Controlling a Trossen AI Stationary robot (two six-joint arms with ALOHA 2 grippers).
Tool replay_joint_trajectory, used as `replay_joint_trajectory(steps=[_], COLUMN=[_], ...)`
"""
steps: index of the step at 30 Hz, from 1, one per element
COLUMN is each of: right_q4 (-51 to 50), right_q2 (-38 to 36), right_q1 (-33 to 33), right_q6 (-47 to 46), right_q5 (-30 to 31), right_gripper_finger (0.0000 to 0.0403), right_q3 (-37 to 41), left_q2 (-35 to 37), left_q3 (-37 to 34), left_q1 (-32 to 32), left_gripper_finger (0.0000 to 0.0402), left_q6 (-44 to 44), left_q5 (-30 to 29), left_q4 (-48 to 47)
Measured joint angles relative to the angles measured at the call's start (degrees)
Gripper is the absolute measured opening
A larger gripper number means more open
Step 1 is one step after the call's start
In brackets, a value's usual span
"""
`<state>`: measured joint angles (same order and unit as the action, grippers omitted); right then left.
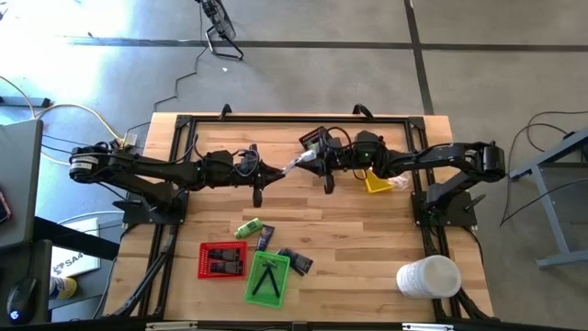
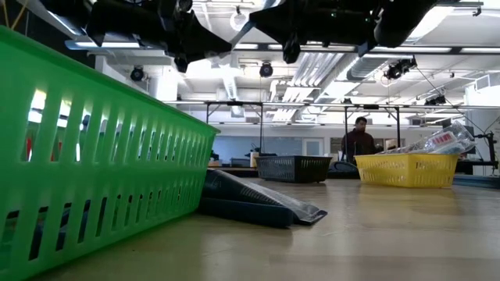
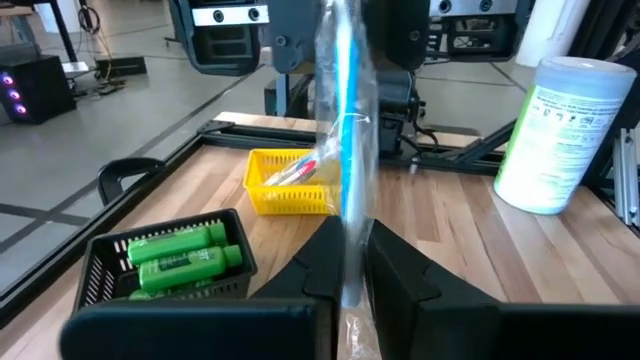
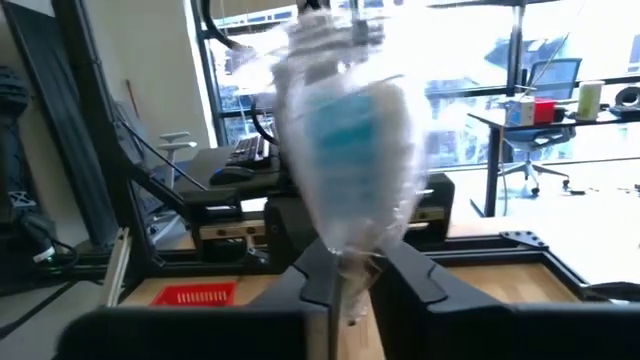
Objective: Pick & Place Travel size toiletries
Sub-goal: Put the blue toothbrush into the yellow bin
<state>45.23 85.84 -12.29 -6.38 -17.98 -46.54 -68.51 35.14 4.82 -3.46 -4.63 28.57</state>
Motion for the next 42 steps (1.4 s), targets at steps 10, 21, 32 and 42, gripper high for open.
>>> replay_joint_trajectory(steps=[10, 21, 32, 42], right_q4=[0.02, -1.01, -15.7, -51.17], right_q2=[0.0, 0.0, -7.85, -27.14], right_q1=[0.07, 0.04, -0.11, 0.04], right_q6=[0.16, 0.18, 7.27, 1.11], right_q5=[-0.06, 0.05, 10.36, 25.14], right_gripper_finger=[0.0013, 0.0011, 0.0011, 0.0011], right_q3=[0.0, 0.0, 0.02, 0.01], left_q2=[0.0, 0.0, 3.43, 4.84], left_q3=[0.0, 0.02, 0.11, 0.11], left_q1=[0.04, 0.04, 0.04, 0.04], left_gripper_finger=[0.0062, 0.0111, 0.0191, 0.0193], left_q6=[-0.29, -0.27, 3.71, 3.66], left_q5=[-0.52, -0.83, -3.25, -4.12], left_q4=[-0.04, -0.02, 0.13, -2.15])
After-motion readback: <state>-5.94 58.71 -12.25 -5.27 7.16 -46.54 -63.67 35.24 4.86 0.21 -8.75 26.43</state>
